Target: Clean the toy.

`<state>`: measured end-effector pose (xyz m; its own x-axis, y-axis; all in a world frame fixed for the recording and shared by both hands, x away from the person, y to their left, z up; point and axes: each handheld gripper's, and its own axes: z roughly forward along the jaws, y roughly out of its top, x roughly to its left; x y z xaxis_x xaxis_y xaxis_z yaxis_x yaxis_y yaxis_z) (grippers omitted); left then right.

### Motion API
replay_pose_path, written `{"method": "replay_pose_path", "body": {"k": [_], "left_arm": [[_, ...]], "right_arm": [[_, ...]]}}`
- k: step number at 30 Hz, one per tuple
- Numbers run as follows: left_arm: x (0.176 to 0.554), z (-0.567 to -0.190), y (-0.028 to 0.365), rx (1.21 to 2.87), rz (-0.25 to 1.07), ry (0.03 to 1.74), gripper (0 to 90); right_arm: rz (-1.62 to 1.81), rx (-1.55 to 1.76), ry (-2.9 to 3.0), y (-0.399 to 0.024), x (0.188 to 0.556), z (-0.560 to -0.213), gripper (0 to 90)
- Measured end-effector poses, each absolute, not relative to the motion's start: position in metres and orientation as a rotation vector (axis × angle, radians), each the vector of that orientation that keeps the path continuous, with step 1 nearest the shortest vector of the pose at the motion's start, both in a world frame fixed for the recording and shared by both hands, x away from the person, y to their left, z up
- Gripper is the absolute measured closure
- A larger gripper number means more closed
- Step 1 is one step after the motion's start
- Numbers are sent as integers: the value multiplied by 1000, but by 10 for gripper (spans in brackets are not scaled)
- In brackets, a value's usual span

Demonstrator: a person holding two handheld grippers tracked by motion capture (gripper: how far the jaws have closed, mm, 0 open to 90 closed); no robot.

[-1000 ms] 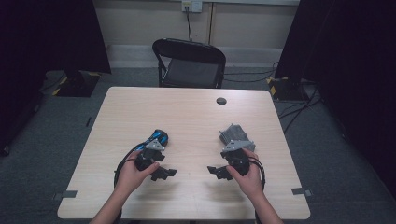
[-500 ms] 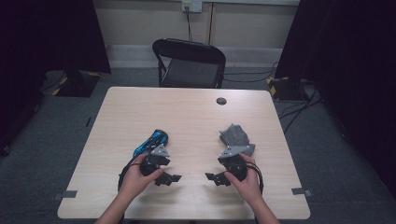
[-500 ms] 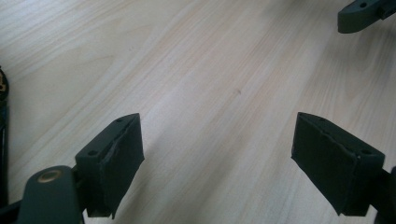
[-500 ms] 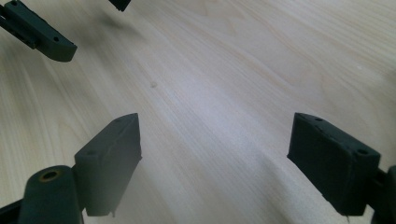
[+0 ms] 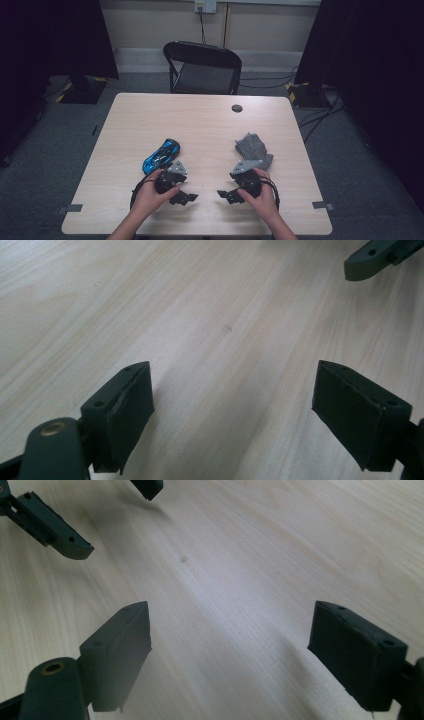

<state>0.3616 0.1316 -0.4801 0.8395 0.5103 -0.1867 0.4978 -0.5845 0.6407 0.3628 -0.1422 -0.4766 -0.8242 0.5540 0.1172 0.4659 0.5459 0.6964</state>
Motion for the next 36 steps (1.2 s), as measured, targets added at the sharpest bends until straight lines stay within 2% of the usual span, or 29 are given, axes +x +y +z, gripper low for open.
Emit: {"method": "replay_pose_path", "body": {"k": [26, 36], "left_arm": [[346, -489, 116, 2343, 32, 620, 163], [343, -493, 114, 2375, 112, 491, 146]], "right_arm": [[1103, 797, 2722, -132, 353, -489, 163], [1085, 768, 2741, -130, 351, -492, 163]]}}
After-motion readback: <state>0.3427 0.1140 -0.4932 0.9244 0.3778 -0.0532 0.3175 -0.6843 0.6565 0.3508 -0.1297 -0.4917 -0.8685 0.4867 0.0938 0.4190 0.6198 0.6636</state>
